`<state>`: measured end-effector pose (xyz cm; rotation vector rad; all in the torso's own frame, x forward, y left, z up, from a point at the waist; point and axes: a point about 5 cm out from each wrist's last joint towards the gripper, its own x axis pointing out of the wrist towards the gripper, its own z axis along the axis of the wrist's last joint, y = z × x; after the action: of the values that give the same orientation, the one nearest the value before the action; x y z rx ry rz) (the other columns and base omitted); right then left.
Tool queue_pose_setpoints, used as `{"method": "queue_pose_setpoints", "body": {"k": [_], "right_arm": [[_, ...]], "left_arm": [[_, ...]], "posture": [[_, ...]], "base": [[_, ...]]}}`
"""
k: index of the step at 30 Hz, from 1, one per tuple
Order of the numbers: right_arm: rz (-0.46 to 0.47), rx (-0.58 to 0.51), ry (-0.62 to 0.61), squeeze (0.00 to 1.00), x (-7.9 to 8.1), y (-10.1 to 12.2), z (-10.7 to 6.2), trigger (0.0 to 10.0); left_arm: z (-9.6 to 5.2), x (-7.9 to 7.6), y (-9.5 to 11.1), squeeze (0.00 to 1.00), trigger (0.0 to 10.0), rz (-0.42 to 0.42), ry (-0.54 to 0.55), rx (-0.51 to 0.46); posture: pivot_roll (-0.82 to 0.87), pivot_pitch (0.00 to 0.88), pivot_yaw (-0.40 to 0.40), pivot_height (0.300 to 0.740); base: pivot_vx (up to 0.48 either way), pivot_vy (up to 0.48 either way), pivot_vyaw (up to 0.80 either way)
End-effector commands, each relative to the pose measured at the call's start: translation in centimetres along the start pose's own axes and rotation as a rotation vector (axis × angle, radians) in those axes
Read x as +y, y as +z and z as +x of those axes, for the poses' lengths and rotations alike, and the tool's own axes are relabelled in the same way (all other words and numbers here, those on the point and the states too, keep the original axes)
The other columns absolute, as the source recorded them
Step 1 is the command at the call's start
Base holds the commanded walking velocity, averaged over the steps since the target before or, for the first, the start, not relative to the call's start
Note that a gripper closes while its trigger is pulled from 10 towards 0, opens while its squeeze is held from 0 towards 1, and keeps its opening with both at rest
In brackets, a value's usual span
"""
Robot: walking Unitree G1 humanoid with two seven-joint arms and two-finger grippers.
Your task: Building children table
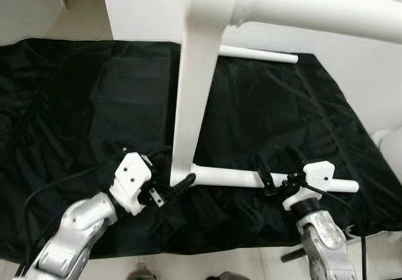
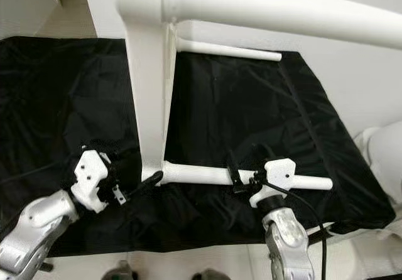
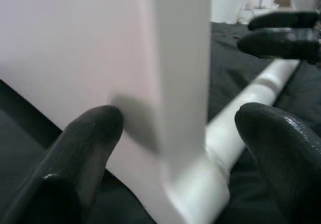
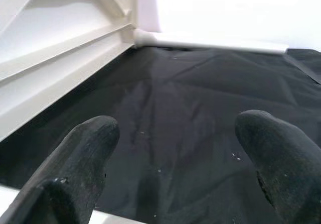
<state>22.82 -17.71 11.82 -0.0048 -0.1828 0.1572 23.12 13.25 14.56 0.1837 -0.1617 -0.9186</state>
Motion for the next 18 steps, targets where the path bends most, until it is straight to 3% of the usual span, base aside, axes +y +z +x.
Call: {"method": "queue_pose_setpoints", "body": {"k": [1,5,8,18], "right_arm": [[-0.027,0.024,-0.038,0.00,-0.2,-0.6,0.4,10.0],[-0.057,0.047,-0.054,0.00,0.1,-1.4,1.1,10.0],[-0.089,0.063,0.001,0.00,0.8,-2.0,1.6,10.0],[-0.072,0.067,0.023,0.00,1.5,-2.5,1.5,10.0]], "left_arm": [[0.6,-0.2,-0.8,0.00,10.0,-0.043,-0.021,0.008],[1.8,-0.1,-1.3,0.00,10.0,-0.071,-0.009,-0.002],[2.4,0.7,-2.2,0.00,10.0,-0.053,0.036,0.028],[1.4,1.4,-1.9,0.00,10.0,-0.035,0.163,0.032]], "posture": [[0.09,0.000,0.028,0.740],[0.09,0.000,0.046,0.740],[0.09,0.000,0.050,0.740],[0.12,0.000,-0.001,0.740]], "base": [[0.000,0.000,0.00],[0.000,0.000,0.00],[0.000,0.000,0.00],[0.000,0.000,0.00]]}}
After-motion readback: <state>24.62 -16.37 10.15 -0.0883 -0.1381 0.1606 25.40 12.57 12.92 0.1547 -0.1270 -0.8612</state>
